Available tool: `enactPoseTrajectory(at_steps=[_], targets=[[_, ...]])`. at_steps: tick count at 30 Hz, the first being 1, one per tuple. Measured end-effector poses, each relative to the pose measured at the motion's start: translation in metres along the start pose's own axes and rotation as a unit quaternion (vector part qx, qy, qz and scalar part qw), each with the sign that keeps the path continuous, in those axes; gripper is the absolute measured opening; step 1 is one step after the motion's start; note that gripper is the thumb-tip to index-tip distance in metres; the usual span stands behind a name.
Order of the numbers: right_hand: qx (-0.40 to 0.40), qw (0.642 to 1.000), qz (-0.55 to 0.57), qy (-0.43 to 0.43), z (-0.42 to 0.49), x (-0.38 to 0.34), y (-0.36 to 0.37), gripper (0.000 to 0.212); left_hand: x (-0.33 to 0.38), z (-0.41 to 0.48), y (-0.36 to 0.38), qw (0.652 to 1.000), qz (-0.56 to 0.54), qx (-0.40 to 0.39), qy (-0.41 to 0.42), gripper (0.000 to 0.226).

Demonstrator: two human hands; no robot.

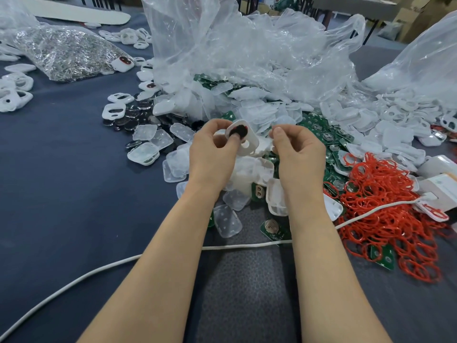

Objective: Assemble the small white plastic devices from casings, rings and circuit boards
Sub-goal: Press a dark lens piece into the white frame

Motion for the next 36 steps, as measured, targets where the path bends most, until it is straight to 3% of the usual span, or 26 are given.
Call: enactPoseTrajectory(at_steps=[4,13,18,22,27,32,36], targets=[[-0.017,1.0,-0.005,-0.005,-0.001,-0.001,0.003,0.013,0.0,0.001,0.0,1.0,0.005,0.0,0.003,0.014],[-0.048,0.998,-0.023,0.023,-0.005,-0.001,0.007,0.007,-0.004,0.003,0.002,1.0,0.018,-0.008,0.008,0.008],[-0.02,0.996,-0.073,0.056,-0.007,0.001,0.004,0.034,0.008,-0.001,0.005,0.994,0.051,-0.019,0.1,0.012],[-0.079,0.976,0.062,0.191,-0.01,0.003,0.007,0.045,0.024,-0.013,0.009,0.953,0.136,0.002,0.269,0.015],[-0.163,0.936,0.205,0.237,-0.011,-0.001,0.011,0.027,0.028,-0.019,0.012,0.914,0.205,0.028,0.349,0.019],[-0.194,0.896,0.294,0.271,-0.011,-0.001,0.013,0.018,0.028,-0.02,0.012,0.917,0.189,0.028,0.352,0.021],[-0.161,0.888,0.317,0.29,-0.01,0.003,0.016,0.015,0.027,-0.014,0.011,0.968,0.065,-0.007,0.243,0.031]])
Point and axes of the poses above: each hand's wrist, its own z-axis towards the middle knuckle, its own y-axis out of the palm, x = y × z, the point moved 4 cm from there along z, towards the middle knuckle, and after that the axes turned 7 degrees about y, right-handed, at the moved point
